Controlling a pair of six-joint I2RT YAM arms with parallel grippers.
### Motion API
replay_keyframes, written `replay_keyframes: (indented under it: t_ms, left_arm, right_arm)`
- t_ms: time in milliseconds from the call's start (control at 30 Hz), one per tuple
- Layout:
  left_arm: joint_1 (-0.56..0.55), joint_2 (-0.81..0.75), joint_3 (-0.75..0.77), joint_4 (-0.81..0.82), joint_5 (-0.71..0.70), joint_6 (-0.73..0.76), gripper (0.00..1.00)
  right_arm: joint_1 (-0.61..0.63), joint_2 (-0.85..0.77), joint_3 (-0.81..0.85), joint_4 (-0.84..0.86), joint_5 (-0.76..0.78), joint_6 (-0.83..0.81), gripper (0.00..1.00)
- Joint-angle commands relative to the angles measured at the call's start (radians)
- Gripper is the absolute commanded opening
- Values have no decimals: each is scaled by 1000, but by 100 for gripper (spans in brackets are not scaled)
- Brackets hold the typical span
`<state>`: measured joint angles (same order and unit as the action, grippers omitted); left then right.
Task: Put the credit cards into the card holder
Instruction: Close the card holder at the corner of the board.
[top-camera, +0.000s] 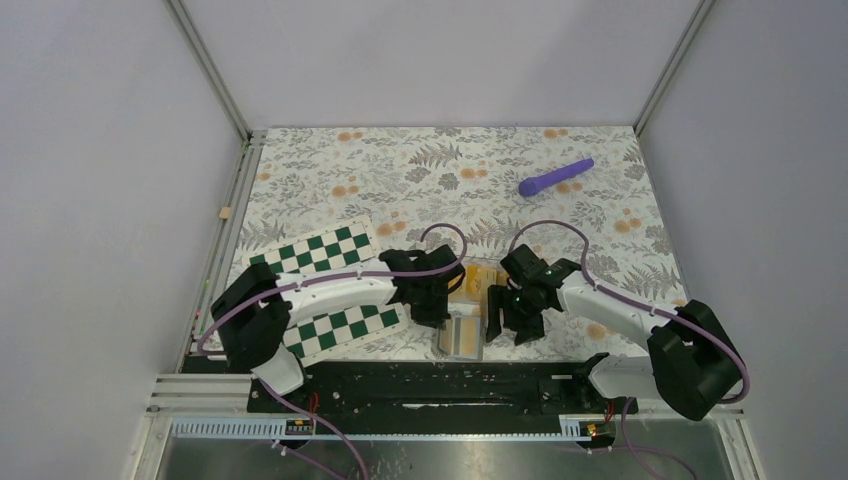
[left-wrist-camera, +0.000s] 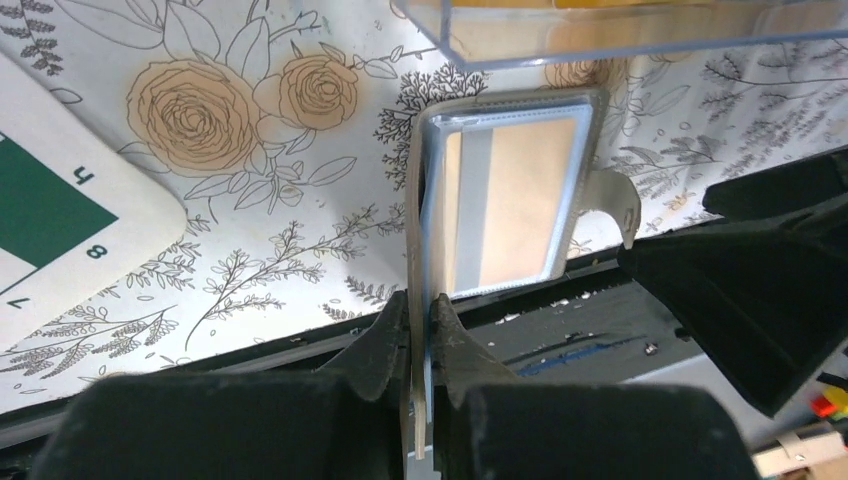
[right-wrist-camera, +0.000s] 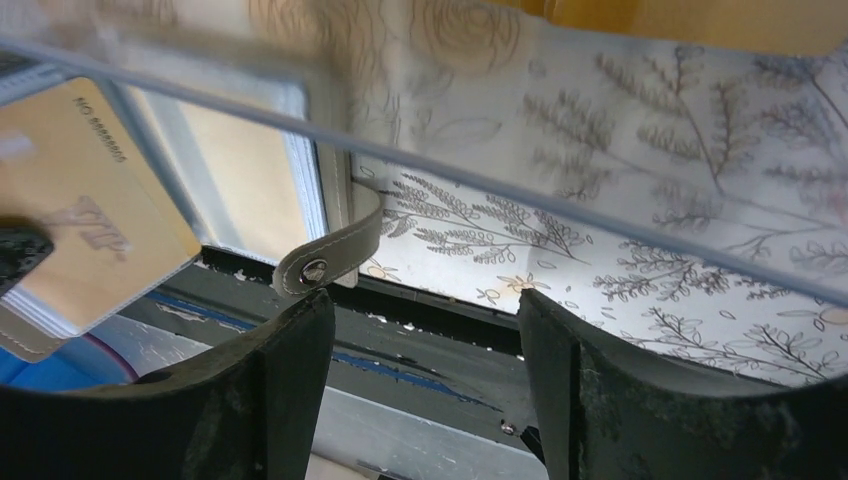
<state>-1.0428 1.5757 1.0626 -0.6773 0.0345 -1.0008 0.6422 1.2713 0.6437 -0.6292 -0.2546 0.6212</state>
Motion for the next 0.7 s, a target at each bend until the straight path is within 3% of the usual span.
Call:
replay_keyframes:
  t_ms: [0,200,500,667]
  left_arm:
    - [-26,64,107,-103,-66,31,0]
    - [-43,107,159,-119,-65,31,5]
    - [-46,135,179,-145,-69,29,0]
    - [-48,138,182,-145,-67,32,0]
  right_arm:
    - [14,25,34,56,-16,-8,73]
    - [18,52,39,73,-25,-7,56]
    - [53,-14,46,72,-65,-6,66]
    - [67,11,51,58,-37,-17,67]
